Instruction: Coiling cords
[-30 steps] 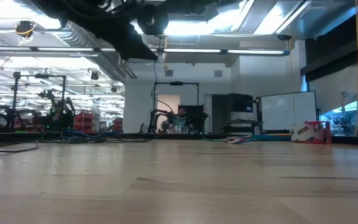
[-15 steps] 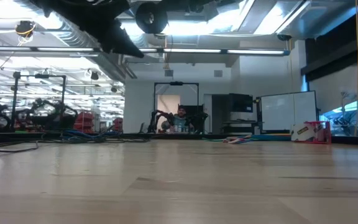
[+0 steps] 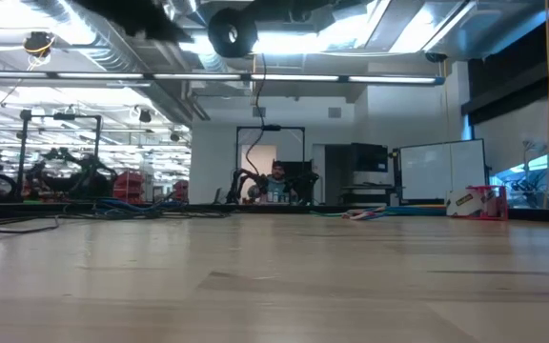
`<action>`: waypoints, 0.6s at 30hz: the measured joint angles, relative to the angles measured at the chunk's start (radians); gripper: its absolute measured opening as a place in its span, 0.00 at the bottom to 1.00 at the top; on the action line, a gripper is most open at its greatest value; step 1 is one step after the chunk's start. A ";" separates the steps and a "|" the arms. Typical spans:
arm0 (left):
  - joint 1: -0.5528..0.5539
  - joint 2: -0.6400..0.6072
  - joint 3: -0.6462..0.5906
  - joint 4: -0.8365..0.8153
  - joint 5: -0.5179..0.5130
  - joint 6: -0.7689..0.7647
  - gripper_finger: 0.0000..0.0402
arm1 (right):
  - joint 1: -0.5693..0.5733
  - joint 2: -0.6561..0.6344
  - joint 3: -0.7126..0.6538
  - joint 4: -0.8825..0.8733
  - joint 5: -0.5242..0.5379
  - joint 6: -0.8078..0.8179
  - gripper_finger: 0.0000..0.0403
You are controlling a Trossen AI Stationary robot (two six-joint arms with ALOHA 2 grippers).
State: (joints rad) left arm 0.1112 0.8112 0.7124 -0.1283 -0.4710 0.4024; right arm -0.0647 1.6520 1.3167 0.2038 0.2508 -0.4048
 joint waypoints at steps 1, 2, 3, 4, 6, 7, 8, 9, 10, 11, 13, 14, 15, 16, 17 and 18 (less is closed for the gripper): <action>0.002 -0.026 0.000 0.012 0.032 0.003 0.32 | 0.000 0.000 0.000 0.001 -0.001 -0.002 0.01; 0.006 -0.050 0.000 0.024 0.080 0.003 0.31 | 0.000 0.000 0.000 0.003 -0.001 -0.004 0.01; 0.010 -0.070 0.000 0.037 0.139 0.002 0.31 | 0.000 0.000 0.000 0.006 -0.002 -0.008 0.01; 0.016 -0.083 0.000 0.042 0.201 -0.001 0.30 | 0.000 0.000 0.000 0.006 -0.010 -0.016 0.01; 0.023 -0.097 0.000 0.040 0.289 -0.006 0.28 | -0.001 0.000 0.000 0.005 -0.038 -0.018 0.01; 0.026 -0.098 -0.003 0.043 0.315 -0.003 0.27 | -0.001 0.000 0.000 0.005 -0.055 -0.018 0.01; 0.032 -0.098 -0.014 0.060 0.334 0.003 0.26 | -0.001 0.000 0.000 0.005 -0.069 -0.018 0.01; 0.040 -0.096 -0.031 0.082 0.353 0.012 0.25 | -0.001 0.000 0.000 0.005 -0.079 -0.018 0.01; 0.049 -0.093 -0.052 0.116 0.374 0.020 0.24 | -0.001 0.000 0.000 0.005 -0.091 -0.018 0.01; 0.059 -0.088 -0.069 0.149 0.398 0.019 0.24 | -0.001 0.000 0.000 0.006 -0.098 -0.017 0.01; 0.074 -0.087 -0.101 0.170 0.443 0.000 0.22 | -0.001 0.000 0.000 0.008 -0.112 -0.014 0.01; 0.079 -0.089 -0.112 0.177 0.462 -0.012 0.22 | -0.001 0.000 0.000 0.008 -0.113 -0.014 0.01; 0.081 -0.092 -0.122 0.187 0.475 -0.028 0.22 | -0.001 0.000 0.000 0.007 -0.113 -0.011 0.01; 0.080 -0.097 -0.134 0.190 0.487 -0.039 0.21 | -0.001 0.000 0.000 0.001 -0.113 -0.005 0.01; 0.077 -0.098 -0.142 0.177 0.501 -0.054 0.21 | -0.001 0.000 0.000 -0.002 -0.113 0.002 0.01; 0.071 -0.098 -0.147 0.164 0.515 -0.064 0.21 | -0.001 0.000 0.000 -0.007 -0.113 0.004 0.01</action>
State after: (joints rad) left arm 0.1826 0.7132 0.5657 0.0361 0.0442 0.3384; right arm -0.0654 1.6520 1.3167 0.1971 0.1375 -0.4004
